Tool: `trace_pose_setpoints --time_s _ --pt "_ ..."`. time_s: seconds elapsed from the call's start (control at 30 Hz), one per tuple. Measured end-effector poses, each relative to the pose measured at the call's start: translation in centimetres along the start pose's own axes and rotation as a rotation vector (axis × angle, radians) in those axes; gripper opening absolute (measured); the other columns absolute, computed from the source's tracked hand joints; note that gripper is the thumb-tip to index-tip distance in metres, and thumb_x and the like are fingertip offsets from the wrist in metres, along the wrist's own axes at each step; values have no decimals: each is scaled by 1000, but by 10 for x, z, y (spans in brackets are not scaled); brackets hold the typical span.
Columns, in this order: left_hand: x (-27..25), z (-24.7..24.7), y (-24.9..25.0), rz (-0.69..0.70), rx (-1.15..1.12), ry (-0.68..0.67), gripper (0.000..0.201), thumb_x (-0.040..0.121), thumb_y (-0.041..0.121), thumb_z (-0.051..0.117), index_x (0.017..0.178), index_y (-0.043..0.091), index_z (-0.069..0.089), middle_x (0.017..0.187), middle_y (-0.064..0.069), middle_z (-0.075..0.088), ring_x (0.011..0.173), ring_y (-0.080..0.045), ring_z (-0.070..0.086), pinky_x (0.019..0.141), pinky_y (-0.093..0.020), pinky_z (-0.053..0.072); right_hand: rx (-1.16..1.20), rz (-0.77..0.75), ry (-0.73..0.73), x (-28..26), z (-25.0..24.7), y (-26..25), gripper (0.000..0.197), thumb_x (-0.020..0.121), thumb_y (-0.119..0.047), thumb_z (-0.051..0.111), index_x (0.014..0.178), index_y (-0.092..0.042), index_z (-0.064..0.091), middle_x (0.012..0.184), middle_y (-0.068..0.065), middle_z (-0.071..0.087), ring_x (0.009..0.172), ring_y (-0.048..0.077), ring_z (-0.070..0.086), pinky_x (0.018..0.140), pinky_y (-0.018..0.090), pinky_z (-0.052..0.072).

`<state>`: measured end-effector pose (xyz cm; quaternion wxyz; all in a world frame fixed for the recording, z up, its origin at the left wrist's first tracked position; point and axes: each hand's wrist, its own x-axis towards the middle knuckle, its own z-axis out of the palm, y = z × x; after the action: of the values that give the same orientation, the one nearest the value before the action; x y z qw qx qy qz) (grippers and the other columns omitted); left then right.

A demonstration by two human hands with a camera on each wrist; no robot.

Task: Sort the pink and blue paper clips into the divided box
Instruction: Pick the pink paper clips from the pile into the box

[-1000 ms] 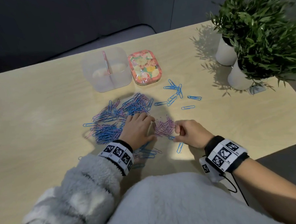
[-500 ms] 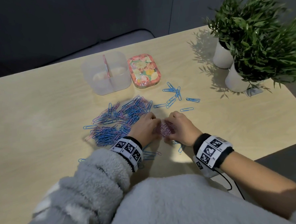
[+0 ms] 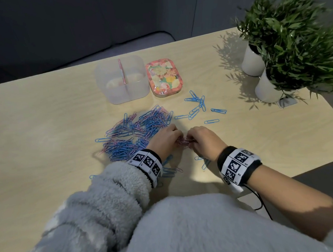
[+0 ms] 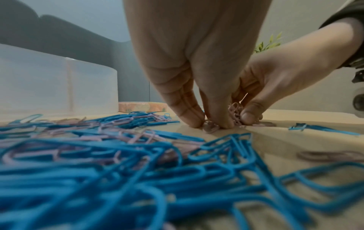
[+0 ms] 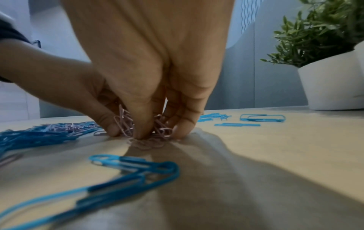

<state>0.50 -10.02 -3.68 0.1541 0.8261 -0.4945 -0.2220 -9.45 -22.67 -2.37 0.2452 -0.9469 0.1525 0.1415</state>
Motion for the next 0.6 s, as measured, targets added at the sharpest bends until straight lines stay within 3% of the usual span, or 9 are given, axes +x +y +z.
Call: trace_pose_setpoints --time_s 0.17,0.3,0.43,0.53,0.6 --pt "2 -5 1 26 85 -38 21 89 14 54 108 8 61 107 -14 54 101 -31 50 86 -36 39 16 -48 -13 0 -2 5 19 77 -5 56 95 -6 62 99 17 63 97 33 55 78 36 40" --pt "4 -13 -5 -11 74 -69 23 83 21 63 103 8 61 108 -12 56 104 -28 48 89 -34 38 90 -30 9 2 -5 10 7 79 -7 57 78 -13 60 81 8 60 84 28 55 69 29 34" --pt "3 -14 -7 -31 -14 -58 21 82 17 65 99 6 62 105 -13 57 98 -29 54 84 -32 39 328 16 52 4 -14 15 30 80 -9 65 61 -27 50 65 -2 55 61 13 49 65 24 36" --pt "1 -14 -1 -31 -37 -31 21 84 13 61 104 5 62 107 -13 57 97 -29 56 83 -35 41 478 57 102 8 -20 20 22 79 -12 72 67 -24 58 69 1 59 61 9 48 63 22 40" --pt "0 -13 1 -27 -27 -34 21 85 11 58 105 7 62 107 -13 60 99 -30 57 85 -36 43 606 82 116 13 -25 21 13 77 -5 73 77 -14 62 70 6 55 59 10 47 59 22 42"
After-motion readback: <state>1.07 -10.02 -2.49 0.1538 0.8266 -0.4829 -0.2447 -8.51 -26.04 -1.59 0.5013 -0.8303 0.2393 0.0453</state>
